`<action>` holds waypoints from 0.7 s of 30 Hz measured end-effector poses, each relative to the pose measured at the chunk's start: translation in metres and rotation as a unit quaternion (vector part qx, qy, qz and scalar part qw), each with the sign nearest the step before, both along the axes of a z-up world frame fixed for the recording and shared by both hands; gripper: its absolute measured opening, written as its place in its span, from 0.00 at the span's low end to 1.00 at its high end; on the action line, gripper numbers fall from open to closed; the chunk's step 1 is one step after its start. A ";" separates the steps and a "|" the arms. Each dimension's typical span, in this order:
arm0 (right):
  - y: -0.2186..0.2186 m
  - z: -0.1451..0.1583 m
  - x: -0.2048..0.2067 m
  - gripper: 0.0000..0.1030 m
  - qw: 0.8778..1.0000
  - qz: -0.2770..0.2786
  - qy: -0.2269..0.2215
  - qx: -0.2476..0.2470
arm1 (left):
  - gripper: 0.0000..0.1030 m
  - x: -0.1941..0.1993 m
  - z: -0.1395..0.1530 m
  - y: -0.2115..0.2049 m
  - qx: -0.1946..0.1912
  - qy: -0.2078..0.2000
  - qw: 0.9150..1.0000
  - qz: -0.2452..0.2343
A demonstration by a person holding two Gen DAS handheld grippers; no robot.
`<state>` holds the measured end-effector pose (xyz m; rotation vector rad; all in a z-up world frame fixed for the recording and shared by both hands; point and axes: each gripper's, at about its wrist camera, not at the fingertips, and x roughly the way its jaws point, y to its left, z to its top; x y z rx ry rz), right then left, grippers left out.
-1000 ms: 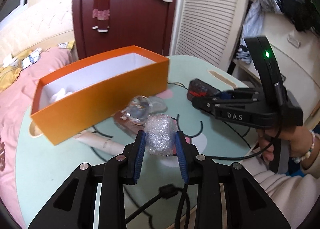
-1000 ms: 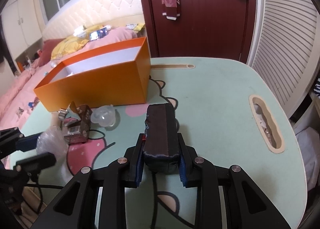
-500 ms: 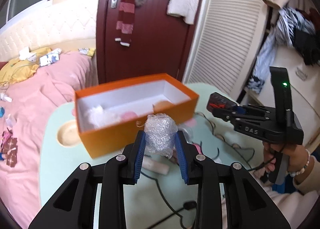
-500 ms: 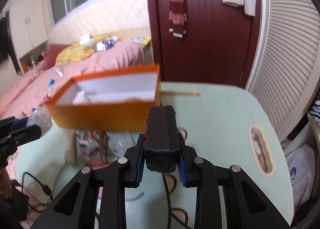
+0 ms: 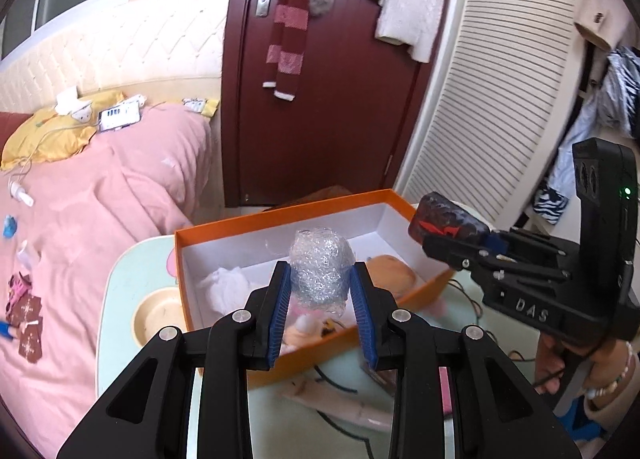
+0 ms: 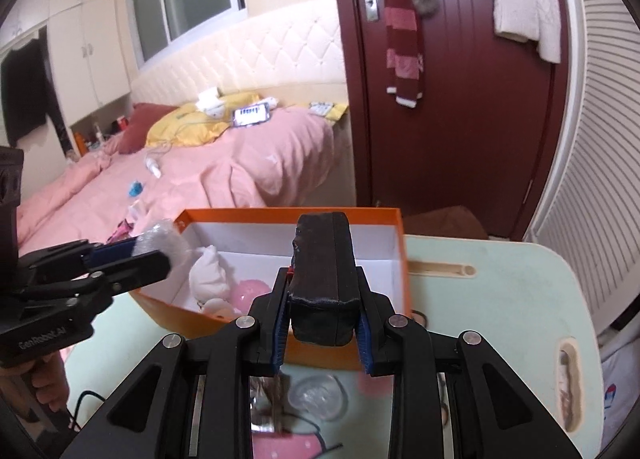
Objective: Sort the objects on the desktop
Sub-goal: 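Lower the bubble wrap and black case into the orange box, open both tools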
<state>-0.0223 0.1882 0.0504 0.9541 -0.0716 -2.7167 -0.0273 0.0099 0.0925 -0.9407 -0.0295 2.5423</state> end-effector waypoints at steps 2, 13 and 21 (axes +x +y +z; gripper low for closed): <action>-0.004 -0.007 -0.008 0.26 1.000 0.003 -0.009 -0.001 | 0.31 -0.006 -0.004 -0.001 0.000 -0.006 1.000 0.007; -0.007 -0.027 -0.023 0.26 1.000 0.004 -0.025 0.014 | 0.32 -0.026 -0.034 -0.007 0.008 -0.057 0.998 0.031; -0.011 -0.031 -0.021 0.77 1.000 0.007 -0.003 0.029 | 0.73 -0.021 -0.035 -0.003 0.022 -0.047 0.998 0.020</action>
